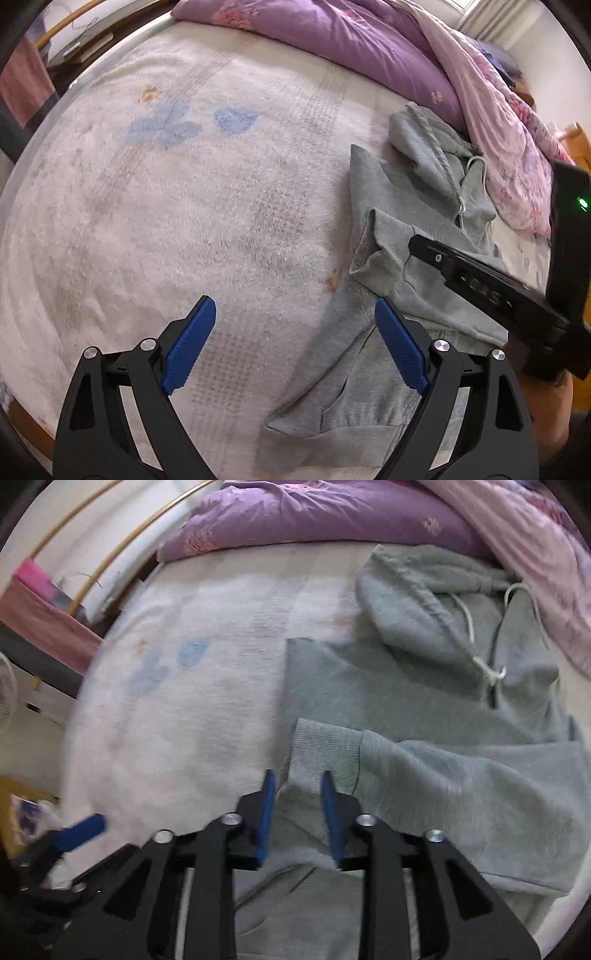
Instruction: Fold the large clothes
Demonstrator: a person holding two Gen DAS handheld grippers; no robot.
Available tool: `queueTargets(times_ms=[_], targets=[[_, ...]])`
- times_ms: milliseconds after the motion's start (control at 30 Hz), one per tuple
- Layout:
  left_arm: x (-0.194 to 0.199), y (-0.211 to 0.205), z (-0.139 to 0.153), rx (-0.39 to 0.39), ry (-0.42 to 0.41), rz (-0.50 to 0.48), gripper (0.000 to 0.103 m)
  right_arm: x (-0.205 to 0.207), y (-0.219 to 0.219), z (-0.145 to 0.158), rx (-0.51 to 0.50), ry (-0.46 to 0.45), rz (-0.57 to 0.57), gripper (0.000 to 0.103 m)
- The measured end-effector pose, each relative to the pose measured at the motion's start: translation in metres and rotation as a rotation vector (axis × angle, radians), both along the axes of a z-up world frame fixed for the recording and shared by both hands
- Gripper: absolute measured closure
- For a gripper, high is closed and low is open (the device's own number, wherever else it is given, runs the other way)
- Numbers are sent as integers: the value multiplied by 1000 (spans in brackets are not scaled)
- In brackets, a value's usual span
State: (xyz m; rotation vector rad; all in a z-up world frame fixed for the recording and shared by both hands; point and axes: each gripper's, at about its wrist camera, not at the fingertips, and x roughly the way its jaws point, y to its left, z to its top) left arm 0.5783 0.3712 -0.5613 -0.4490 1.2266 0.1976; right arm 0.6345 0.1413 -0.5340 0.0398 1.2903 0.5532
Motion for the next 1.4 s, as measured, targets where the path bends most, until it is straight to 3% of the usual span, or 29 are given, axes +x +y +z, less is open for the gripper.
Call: queueTargets(times_ms=[33, 67, 167, 267, 300, 367, 433, 500, 600, 700, 767, 833, 933, 1000, 1100, 1167, 1300, 1400], targets=[[0, 0, -2, -8, 2, 11, 15, 0, -1, 0, 59, 23, -2, 52], [1, 0, -3, -20, 4, 26, 15, 2, -6, 3, 121, 44, -12, 51], [9, -7, -6, -49, 1, 37, 15, 8, -27, 19, 145, 25, -58, 51], [30, -33, -8, -61, -4, -15, 15, 19, -79, 33, 144, -27, -162, 51], [37, -42, -10, -65, -8, -36, 15, 23, -99, 34, 128, -41, -198, 52], [57, -67, -11, -74, -17, -83, 15, 34, -149, 31, 58, -58, -252, 69], [77, -95, -11, -81, -38, -137, 15, 43, -189, 22, -17, -43, -298, 88], [95, -118, -15, -91, -55, -186, 15, 51, -236, 4, -75, 15, -362, 94], [120, -147, -39, -123, -39, -250, 15, 55, -284, -19, -98, 105, -411, 94], [136, -154, -95, -81, 136, -245, 16, 56, -306, -57, -9, 240, -412, 94], [134, -146, -121, -57, 194, -212, 17, 55, -314, -86, -53, 301, -409, 103], [133, -146, -122, -33, 162, -233, 17, 49, -319, -104, -48, 310, -400, 103], [134, -153, -122, 6, 169, -280, 17, 47, -322, -107, -7, 311, -415, 103], [136, -154, -118, -7, 176, -284, 17, 49, -321, -106, -2, 327, -413, 103], [145, -144, -94, -107, 139, -278, 17, 57, -328, -86, 8, 356, -395, 93], [154, -134, -74, -158, 72, -269, 16, 66, -324, -63, 13, 310, -373, 87], [189, -105, -51, -221, -13, -203, 15, 100, -319, -34, 84, 233, -377, 49], [228, -87, -49, -238, -33, -155, 15, 138, -313, -30, 150, 196, -387, 49]])
